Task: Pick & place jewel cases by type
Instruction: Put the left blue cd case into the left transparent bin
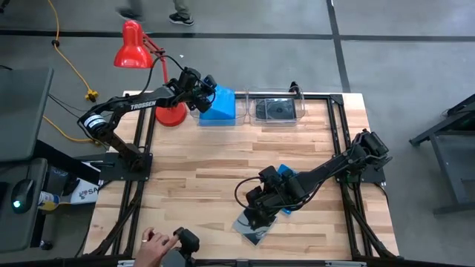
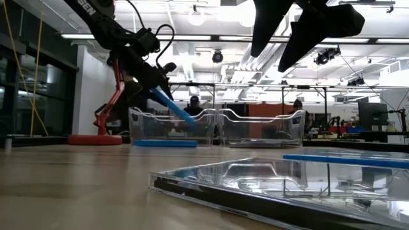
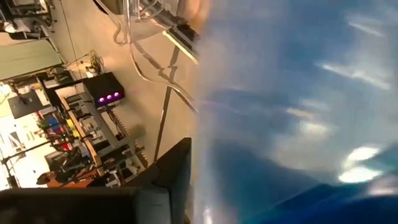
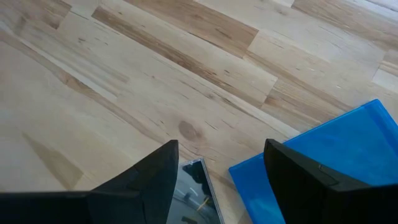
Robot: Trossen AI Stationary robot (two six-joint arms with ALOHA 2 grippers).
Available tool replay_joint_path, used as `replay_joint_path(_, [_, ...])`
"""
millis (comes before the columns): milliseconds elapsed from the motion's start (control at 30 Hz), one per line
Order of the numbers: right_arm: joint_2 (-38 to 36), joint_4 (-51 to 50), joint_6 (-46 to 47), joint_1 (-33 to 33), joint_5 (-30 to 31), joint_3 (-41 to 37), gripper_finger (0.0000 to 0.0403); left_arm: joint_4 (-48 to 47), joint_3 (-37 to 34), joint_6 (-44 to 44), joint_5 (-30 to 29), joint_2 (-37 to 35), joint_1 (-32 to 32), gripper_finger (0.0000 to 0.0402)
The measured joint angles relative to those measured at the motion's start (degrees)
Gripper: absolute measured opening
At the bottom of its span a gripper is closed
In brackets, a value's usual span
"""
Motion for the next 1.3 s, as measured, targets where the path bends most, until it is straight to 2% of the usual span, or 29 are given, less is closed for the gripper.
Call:
replay_joint_path(233, [0.00, 0.00, -0.04, 0.00, 0.00, 0.00, 0.0220, -0.03, 0.02, -0.09, -0.03, 0.00, 0.00, 0.0176])
replay_joint_path(433, [0.00, -0.01, -0.07, 0.00, 0.00, 0.00, 0.0220, 0.00, 0.02, -0.11, -0.03, 0.00, 0.00, 0.0198])
replay_joint_path(633, [0.00, -0.02, -0.13, 0.00, 0.22, 0.00, 0.0220, -0.02, 0.02, -0.35, -2.76, 0.00, -0.61, 0.0209])
replay_joint_path(1000, [0.00, -0.09, -1.46, 0.00, 0.83, 0.00, 0.0220, 0.82, 0.04, -0.25, -4.85, 0.17, -6.12, 0.0214])
replay_joint_path(1300, [0.00, -0.08, -1.48, 0.04, 0.74, 0.00, 0.0220, 0.91, 0.07, -0.12, -10.97, 0.28, -3.61, 0.0214])
